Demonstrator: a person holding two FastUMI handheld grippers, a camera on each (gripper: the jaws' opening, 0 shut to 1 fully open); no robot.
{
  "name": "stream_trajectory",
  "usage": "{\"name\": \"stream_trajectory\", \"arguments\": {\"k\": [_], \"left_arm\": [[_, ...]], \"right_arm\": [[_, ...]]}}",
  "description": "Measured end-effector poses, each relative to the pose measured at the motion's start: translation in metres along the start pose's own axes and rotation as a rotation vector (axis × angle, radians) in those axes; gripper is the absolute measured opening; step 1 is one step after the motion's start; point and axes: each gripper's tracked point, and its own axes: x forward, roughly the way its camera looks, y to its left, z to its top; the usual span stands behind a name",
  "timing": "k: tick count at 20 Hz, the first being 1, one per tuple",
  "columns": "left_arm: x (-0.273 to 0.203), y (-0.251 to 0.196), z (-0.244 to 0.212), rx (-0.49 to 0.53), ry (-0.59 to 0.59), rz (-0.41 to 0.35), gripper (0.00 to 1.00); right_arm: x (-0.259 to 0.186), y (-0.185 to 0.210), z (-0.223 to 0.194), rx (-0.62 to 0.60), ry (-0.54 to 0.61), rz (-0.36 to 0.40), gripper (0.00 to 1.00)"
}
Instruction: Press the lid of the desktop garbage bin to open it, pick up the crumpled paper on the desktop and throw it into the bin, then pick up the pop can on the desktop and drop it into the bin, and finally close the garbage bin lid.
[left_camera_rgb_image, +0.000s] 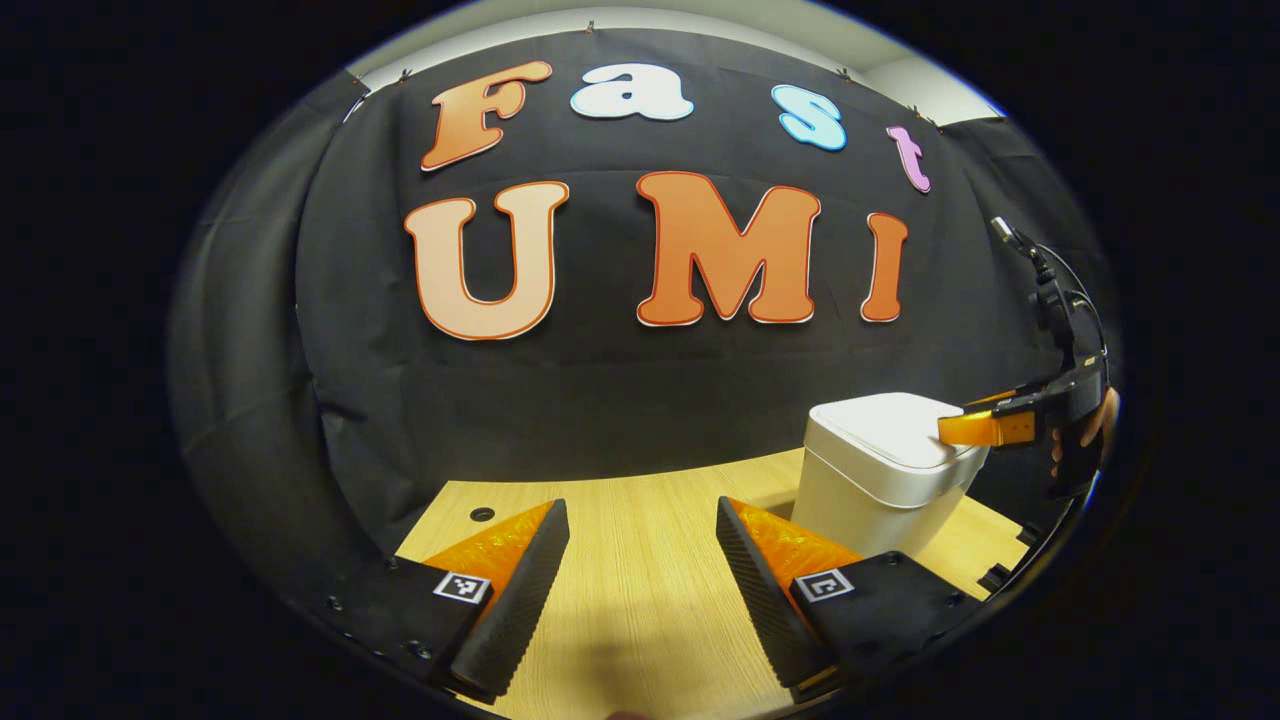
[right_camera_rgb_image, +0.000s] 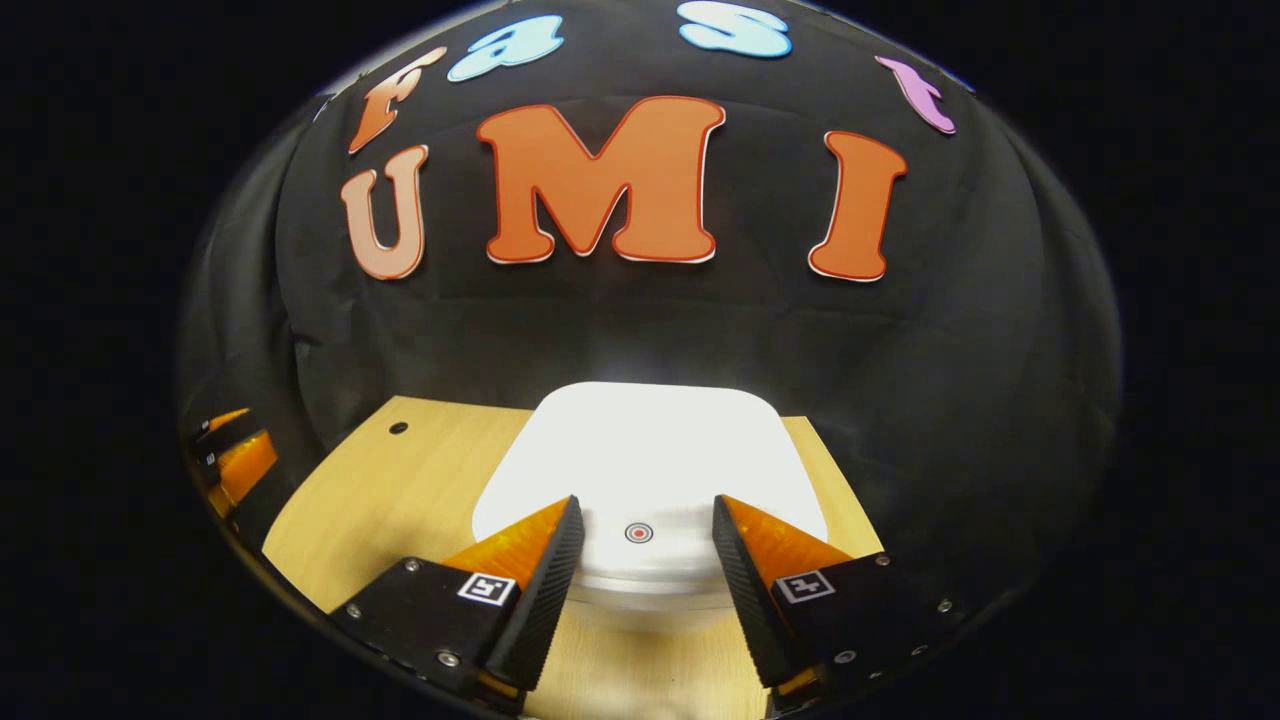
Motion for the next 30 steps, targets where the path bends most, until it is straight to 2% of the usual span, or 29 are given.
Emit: {"name": "stream_trajectory", "arguments": {"k": [1,2,5,7,10,14,16,18,19,20,22,26,30], "left_arm": [[0.000,0.000,0.000,0.001,0.001,0.001,0.95],[0.001,0.000,-0.001,0.000,0.005,0.001,0.95],[0.000,0.000,-0.001,0.005,0.008,-0.003,0.95],[-0.001,0.001,-0.002,0.011,0.010,-0.002,0.95],[-0.002,0.004,0.002,0.004,0.005,-0.001,0.95],[-0.001,0.006,0.004,-0.012,0.003,-0.005,0.95],[-0.002,0.007,0.008,-0.005,-0.008,-0.005,0.95],[-0.005,0.009,0.015,0.000,-0.027,-0.005,0.95],[-0.006,0.012,0.017,-0.001,-0.034,0.000,0.95],[-0.006,0.015,0.021,-0.007,-0.043,0.006,0.95],[-0.010,0.021,0.029,-0.021,-0.064,0.017,0.95],[-0.013,0.034,0.047,-0.023,-0.112,0.049,0.95],[-0.019,0.042,0.060,-0.006,-0.153,0.077,0.94]], "right_arm": [[0.005,0.003,-0.003,-0.003,0.012,0.004,0.82],[0.003,0.003,0.000,-0.001,0.004,0.006,0.76],[0.004,0.001,-0.005,0.021,0.012,-0.003,0.71],[0.005,0.003,-0.007,0.018,0.017,-0.008,0.55],[0.005,0.007,-0.010,0.031,0.033,-0.005,0.46],[0.002,0.014,-0.011,0.065,0.020,0.014,0.28],[-0.003,0.015,-0.008,0.029,0.004,0.011,0.27],[-0.006,0.016,-0.007,0.001,-0.017,0.000,0.28],[-0.007,0.019,-0.004,0.003,-0.035,0.005,0.31],[-0.011,0.026,0.000,0.013,-0.057,0.021,0.42],[-0.018,0.038,0.014,0.012,-0.119,0.051,0.57],[-0.028,0.052,0.045,-0.031,-0.256,0.067,0.66],[-0.031,0.070,0.050,-0.049,-0.293,0.104,0.79]]}}
